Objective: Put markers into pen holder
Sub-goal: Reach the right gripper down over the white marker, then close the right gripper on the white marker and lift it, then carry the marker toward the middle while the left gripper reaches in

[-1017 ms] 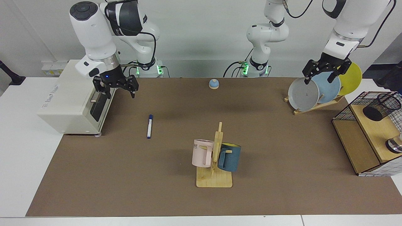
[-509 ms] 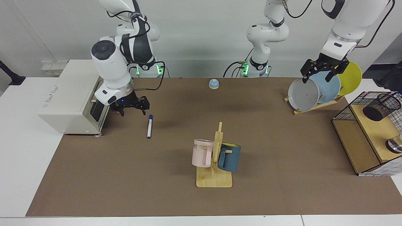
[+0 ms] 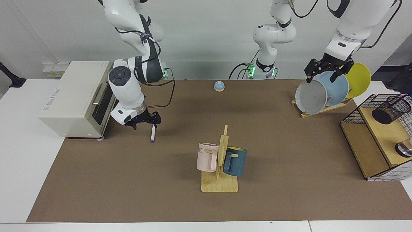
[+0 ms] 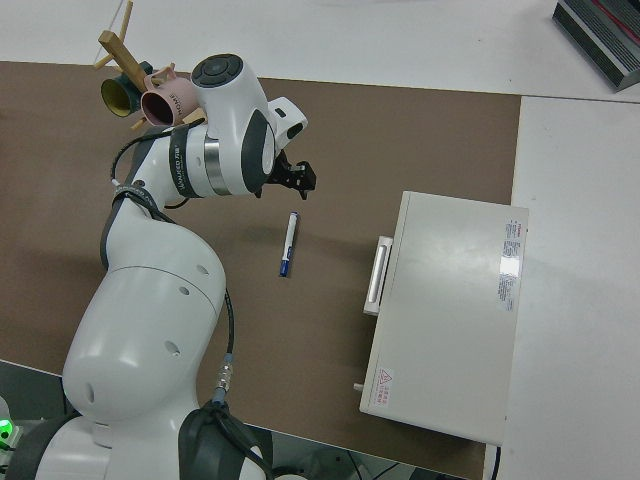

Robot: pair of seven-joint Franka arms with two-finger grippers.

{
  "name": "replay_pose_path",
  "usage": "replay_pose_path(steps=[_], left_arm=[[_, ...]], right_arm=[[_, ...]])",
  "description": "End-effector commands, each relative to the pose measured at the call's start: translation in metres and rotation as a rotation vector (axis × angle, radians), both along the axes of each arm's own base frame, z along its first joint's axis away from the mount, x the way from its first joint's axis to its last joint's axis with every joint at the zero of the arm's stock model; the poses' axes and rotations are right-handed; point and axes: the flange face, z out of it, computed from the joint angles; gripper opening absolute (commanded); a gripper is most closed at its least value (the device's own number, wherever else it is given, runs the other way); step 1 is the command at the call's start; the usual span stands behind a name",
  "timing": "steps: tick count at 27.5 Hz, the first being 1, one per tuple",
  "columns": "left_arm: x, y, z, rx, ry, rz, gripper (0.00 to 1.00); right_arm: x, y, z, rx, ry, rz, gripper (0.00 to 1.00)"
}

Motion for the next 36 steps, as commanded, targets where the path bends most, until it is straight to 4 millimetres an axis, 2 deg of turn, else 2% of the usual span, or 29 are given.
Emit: replay_pose_path(steps=[1,8,12,19,22,27,33,34,36], left_arm=[[-0.013,-0.005,-0.003,-0.012,0.020,-0.019,1.00],[-0.017,-0.009,-0.006,-0.011,0.032,-0.025,1.00],[-0.019,-0.009,-0.006,-0.011,0.036,-0.024,1.00],[-0.020,-0.009,-0.006,-0.011,0.037,-0.020,1.00],[-0.020,-0.009,-0.006,-0.012,0.039,-0.017,1.00],[-0.020,-0.009,-0.006,-0.012,0.040,-0.019,1.00],[-0.020,-0.009,-0.006,-0.012,0.043,-0.022,1.00],[-0.021,-0.009,-0.006,-0.012,0.043,-0.023,1.00],[-0.021,-0.011,-0.005,-0.011,0.046,-0.029,1.00]], right_arm=[[0.004,-0.001,-0.035,-0.013,0.026,-0.009,1.00],[0.001,0.000,-0.068,-0.012,0.018,-0.050,0.98],[-0.003,0.003,-0.075,-0.013,0.011,-0.052,0.88],[-0.007,0.003,-0.095,-0.042,0.009,-0.078,0.83],[-0.010,0.003,-0.098,-0.051,0.010,-0.078,0.72],[-0.011,0.003,-0.100,-0.055,0.012,-0.076,0.47],[-0.013,0.003,-0.100,-0.059,0.015,-0.093,0.05],[-0.013,0.003,-0.100,-0.059,0.015,-0.095,0.00],[-0.013,0.004,-0.100,-0.057,0.015,-0.096,0.00]])
